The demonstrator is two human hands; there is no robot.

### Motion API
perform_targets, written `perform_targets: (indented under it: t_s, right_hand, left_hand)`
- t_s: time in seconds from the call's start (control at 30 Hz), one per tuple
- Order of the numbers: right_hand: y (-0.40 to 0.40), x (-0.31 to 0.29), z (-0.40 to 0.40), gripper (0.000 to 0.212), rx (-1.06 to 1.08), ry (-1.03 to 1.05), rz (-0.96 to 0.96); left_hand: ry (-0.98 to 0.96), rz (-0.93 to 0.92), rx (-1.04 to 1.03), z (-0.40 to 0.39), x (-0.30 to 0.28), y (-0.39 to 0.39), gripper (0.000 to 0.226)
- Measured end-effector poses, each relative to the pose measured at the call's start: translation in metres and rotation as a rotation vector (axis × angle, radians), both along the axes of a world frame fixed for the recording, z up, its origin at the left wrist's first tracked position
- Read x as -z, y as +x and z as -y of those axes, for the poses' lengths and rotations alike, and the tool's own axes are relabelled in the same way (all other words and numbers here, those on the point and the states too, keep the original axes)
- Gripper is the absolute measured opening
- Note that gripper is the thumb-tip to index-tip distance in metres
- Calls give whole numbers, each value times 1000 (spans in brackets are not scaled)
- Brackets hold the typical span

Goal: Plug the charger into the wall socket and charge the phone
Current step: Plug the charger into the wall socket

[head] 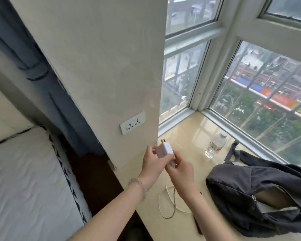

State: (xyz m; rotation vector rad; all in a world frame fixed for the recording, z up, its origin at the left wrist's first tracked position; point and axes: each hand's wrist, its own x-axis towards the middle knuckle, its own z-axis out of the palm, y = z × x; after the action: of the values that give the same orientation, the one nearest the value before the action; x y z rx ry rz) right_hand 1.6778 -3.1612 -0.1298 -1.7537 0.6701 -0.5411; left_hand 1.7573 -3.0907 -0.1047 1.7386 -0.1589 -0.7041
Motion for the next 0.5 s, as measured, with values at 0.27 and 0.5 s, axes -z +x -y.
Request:
perform_targets:
  t_s: [0.27, 0.5]
  right_hand:
    - [60, -23, -19, 26, -111, -132, 37]
    - [100, -3, -19, 13, -121, -146, -66]
  left_hand:
    - [-106, -157, -129, -29, -17, 52, 55]
    - [-147, -361, -180, -27, 8, 87, 28]
